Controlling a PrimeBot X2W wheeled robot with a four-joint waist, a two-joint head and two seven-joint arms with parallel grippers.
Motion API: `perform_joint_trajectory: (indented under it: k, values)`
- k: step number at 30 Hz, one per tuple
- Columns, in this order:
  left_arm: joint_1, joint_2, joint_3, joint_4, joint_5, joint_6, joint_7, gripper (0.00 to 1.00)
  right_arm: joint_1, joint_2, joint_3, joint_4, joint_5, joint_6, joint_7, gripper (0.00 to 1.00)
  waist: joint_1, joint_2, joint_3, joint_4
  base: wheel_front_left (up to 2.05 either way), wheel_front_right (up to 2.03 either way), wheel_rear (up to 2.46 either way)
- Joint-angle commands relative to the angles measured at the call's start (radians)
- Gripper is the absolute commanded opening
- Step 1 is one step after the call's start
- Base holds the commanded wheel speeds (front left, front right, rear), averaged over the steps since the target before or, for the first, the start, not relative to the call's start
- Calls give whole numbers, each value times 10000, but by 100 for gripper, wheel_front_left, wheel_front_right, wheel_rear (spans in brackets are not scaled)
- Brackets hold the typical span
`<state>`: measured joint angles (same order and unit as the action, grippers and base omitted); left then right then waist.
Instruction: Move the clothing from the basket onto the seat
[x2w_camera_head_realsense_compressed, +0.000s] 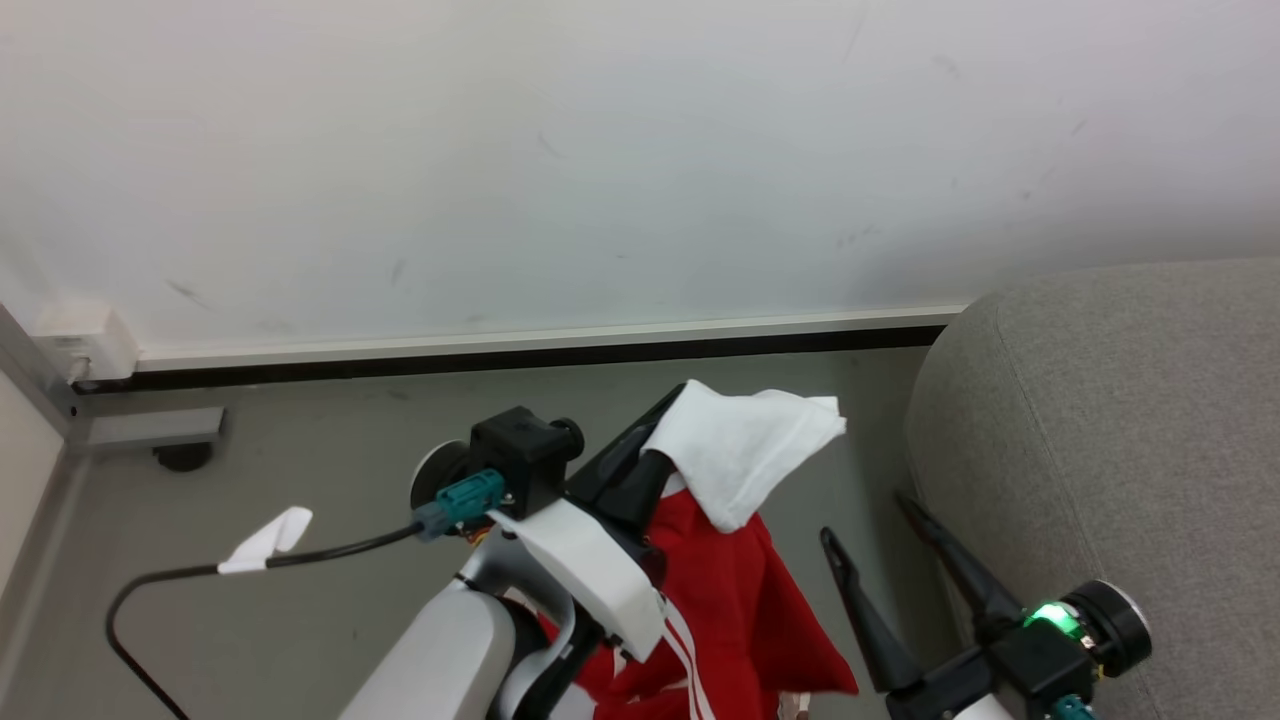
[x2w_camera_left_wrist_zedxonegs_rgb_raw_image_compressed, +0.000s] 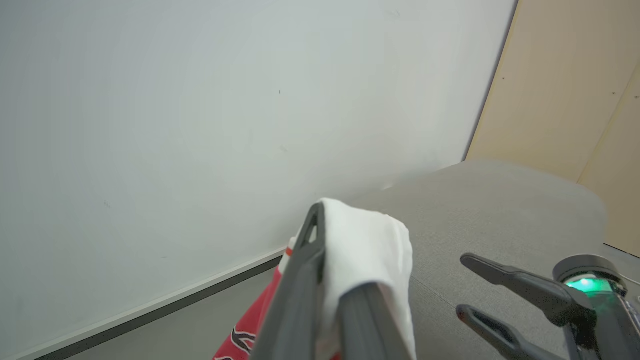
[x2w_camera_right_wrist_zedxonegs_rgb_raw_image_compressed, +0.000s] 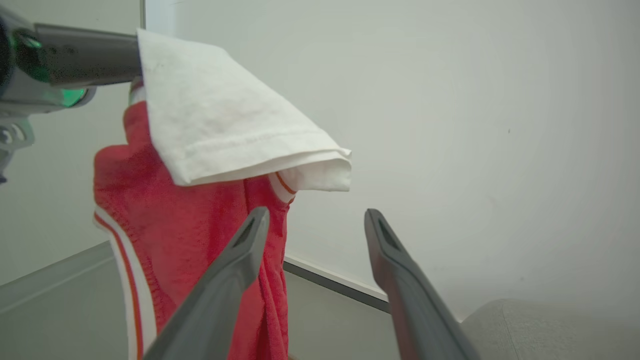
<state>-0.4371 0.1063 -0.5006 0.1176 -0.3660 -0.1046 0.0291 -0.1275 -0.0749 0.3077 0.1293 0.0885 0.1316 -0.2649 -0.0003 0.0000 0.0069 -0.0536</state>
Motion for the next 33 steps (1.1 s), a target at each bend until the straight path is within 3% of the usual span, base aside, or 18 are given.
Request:
perform_joint_trajectory:
  k: [1, 8, 18, 19, 20, 21, 33]
  values:
    - [188, 27, -23, -444, -75, 54, 148, 0, -260, -224, 415, 149, 22, -17, 6, 100, 3, 0, -17, -16, 0, 0, 0]
    - [367, -52, -369, -1841, -237, 124, 750, 0, -1180, -635, 1935, 1094, 383, -17, 6, 100, 3, 0, -53, 13, 0, 0, 0]
    - [298, -272, -984, -2760, -680, 56, 1150, 0, -2251, -283, 3283, 3117, 1305, -19, 6, 100, 3, 0, -156, 269, 0, 0, 0]
    - [309, -289, -1029, -2834, -714, 53, 1176, 0, -2351, -243, 3309, 3264, 1349, -19, 6, 77, 3, 0, -168, 297, 0, 0, 0]
    - [313, -301, -1063, -2898, -754, 60, 1209, 0, -2447, -224, 3295, 3371, 1396, -19, 6, 35, 3, 0, -179, 326, 0, 0, 0]
    - [315, -311, -1090, -2959, -811, 74, 1241, 0, -2471, -181, 3309, 3422, 1498, -19, 6, 0, 3, 0, -187, 351, 0, 0, 0]
    - [466, -125, -781, -2947, -959, 387, 1182, 0, -2166, -114, 2893, 2958, 1909, -19, 4, 0, 3, 0, -145, 349, 0, 0, 0]
